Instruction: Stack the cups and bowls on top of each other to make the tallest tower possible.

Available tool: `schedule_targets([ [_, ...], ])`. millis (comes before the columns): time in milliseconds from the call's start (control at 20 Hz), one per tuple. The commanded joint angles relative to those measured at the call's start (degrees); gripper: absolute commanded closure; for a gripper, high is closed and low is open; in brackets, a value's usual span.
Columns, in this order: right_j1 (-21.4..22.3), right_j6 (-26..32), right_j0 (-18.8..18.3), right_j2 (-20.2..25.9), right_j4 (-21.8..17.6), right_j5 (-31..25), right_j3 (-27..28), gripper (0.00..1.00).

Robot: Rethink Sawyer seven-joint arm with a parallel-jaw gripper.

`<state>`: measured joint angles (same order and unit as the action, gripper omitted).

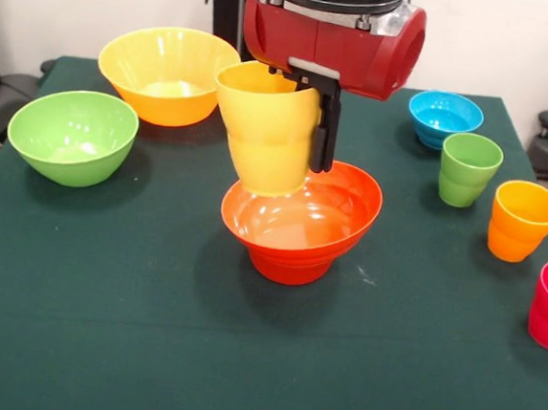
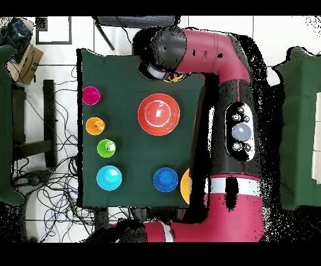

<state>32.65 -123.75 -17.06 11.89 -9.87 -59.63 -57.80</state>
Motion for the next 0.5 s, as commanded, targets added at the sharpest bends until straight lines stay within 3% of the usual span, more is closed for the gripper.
schedule_targets([
  [50, -0.1, 9.0, 1.2, 4.4, -1.7, -0.8, -2.6, 1.0],
  [500, 0.6, 5.7, 2.2, 3.7, -0.8, 1.1, -6.5, 1.0],
])
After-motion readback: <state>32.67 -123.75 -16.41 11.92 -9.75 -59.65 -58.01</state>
